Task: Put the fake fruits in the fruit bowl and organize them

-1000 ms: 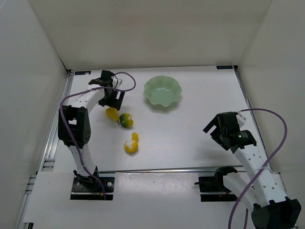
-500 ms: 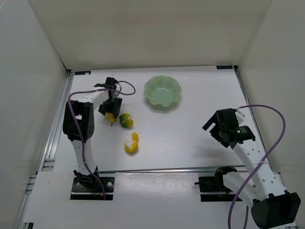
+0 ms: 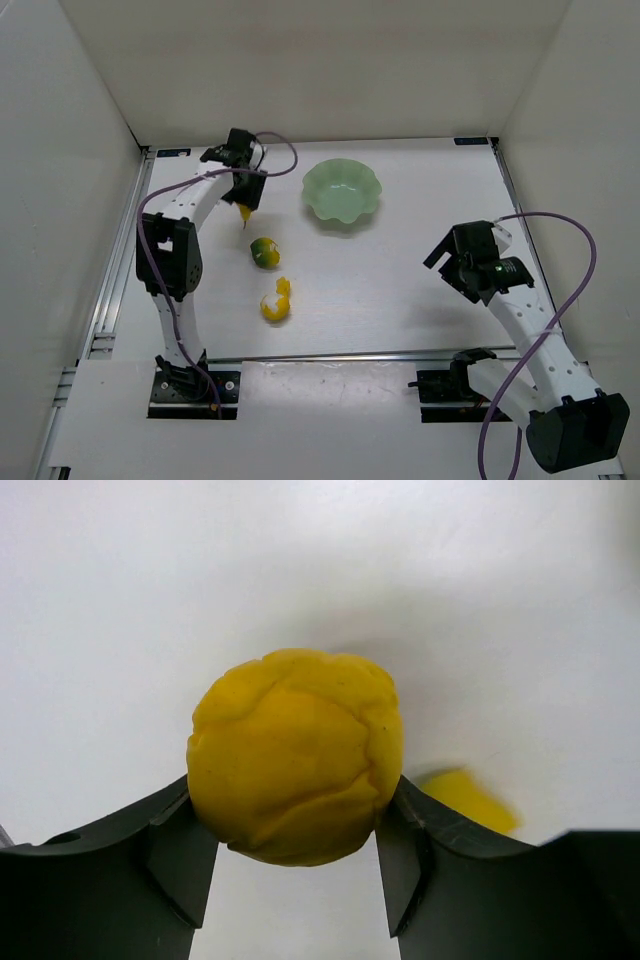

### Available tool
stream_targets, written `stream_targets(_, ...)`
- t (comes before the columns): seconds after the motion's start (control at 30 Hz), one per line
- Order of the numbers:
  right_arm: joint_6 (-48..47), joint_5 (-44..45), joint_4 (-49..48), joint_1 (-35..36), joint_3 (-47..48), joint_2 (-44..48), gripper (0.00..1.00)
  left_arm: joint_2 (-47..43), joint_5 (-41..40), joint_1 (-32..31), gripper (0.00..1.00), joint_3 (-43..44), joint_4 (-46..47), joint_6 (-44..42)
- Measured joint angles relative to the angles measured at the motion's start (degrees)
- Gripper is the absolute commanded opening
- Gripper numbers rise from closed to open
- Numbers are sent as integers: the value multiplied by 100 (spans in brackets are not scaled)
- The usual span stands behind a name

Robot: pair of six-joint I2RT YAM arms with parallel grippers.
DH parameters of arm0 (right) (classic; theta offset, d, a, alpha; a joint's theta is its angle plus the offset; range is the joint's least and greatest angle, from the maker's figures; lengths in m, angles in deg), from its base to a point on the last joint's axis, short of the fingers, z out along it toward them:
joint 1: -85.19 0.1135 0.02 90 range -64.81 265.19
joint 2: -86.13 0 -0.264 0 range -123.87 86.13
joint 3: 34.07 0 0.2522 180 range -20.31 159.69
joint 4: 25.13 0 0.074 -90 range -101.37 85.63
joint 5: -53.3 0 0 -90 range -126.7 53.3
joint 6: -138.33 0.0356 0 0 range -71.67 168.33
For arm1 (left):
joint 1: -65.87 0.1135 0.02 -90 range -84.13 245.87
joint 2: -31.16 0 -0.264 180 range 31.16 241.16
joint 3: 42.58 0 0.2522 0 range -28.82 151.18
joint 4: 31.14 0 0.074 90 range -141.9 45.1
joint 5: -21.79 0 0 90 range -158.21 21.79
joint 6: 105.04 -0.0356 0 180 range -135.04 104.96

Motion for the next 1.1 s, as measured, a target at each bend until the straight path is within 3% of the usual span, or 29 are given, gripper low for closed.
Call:
stream_targets(0.07, -26, 0, -28, 0, 0, -48, 99, 0, 0, -216, 44, 640, 26, -59)
stream_targets(0.27, -144, -4, -146, 4, 0, -439, 99, 393, 614, -981, 59, 2859, 481, -144)
stream_targets(0.43, -470, 0, -157, 118, 282, -629, 99, 1434, 852, -1532, 80, 4039, 868, -352)
stream_targets(0.5, -651, 26, -190, 227, 435, -656, 99, 1773, 881, -1716, 96, 4070, 903, -474)
stream_targets(0.53, -719, 55, -197, 306, 507, -669, 99, 1926, 874, -1799, 100, 4070, 874, -520)
stream_targets(0.7, -1202, 326, -256, 966, 911, -935, 99, 2258, 693, -2083, 100, 4065, 708, -592)
stream_targets(0.8, -1620, 459, -337, 1727, 1237, -1316, 99, 2083, 393, -2111, 100, 4041, 710, -570)
stream_targets(0.97, -2752, 68, -710, 3355, 2044, -2363, 99, 798, 129, -1775, 100, 3139, 802, -433)
stream_targets(1.1, -3748, -592, -918, 4413, 3167, -3663, 99, -715, -116, -960, 100, 1974, 901, -396)
